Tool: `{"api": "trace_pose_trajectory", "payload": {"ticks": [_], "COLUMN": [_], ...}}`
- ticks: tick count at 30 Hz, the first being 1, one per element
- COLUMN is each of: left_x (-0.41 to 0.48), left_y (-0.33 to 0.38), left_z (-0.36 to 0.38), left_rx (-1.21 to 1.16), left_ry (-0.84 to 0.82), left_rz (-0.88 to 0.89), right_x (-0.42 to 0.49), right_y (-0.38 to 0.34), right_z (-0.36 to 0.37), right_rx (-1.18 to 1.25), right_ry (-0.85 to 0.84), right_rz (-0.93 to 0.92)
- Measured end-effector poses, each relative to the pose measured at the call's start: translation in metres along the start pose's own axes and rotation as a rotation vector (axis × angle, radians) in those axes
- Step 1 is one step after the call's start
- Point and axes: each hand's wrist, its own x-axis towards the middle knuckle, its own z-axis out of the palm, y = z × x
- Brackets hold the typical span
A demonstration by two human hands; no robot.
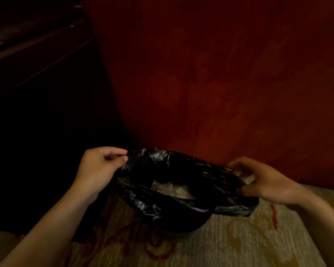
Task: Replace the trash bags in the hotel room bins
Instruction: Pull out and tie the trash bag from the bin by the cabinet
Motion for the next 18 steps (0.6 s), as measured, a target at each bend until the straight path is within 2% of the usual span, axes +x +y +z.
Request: {"api": "trace_pose_trajectory", "payload": {"ticks": [2, 4, 5, 8, 10, 12, 13, 15, 17, 18], "left_x": [-0.001, -0.012, -0.019, -0.049, -0.066, -0.081, -0.087, -0.091, -0.087, -0.086], "left_y": [0.003, 0.005, 0.005, 0.009, 0.011, 0.01, 0.006, -0.003, -0.01, -0.01], "left_z": [0.0, -0.004, -0.009, -0.005, 0.019, 0.053, 0.067, 0.082, 0.08, 0.075], "left_rx": [-0.171, -0.147, -0.014, 0.473, 0.796, 1.025, 1.055, 1.017, 0.88, 0.779], "left_ry": [-0.01, -0.008, -0.026, -0.221, -0.363, -0.52, -0.544, -0.448, -0.329, -0.322], "left_rz": [0.01, 0.118, 0.265, 0.728, 0.961, 1.103, 1.156, 1.245, 1.237, 1.196], "right_x": [0.011, 0.028, 0.037, 0.06, 0.071, 0.077, 0.08, 0.081, 0.083, 0.083], "right_y": [-0.006, -0.017, -0.02, -0.021, -0.017, -0.017, -0.02, -0.023, -0.022, -0.021], "right_z": [0.01, 0.022, 0.027, 0.036, 0.043, 0.048, 0.051, 0.052, 0.048, 0.045], "right_rx": [-0.058, -0.042, -0.09, -0.231, -0.237, -0.204, -0.161, -0.071, -0.06, -0.067], "right_ry": [0.061, 0.15, 0.215, 0.364, 0.336, 0.303, 0.294, 0.269, 0.207, 0.153], "right_rz": [-0.017, -0.052, -0.069, -0.085, -0.075, -0.068, -0.069, -0.065, -0.049, -0.034]}}
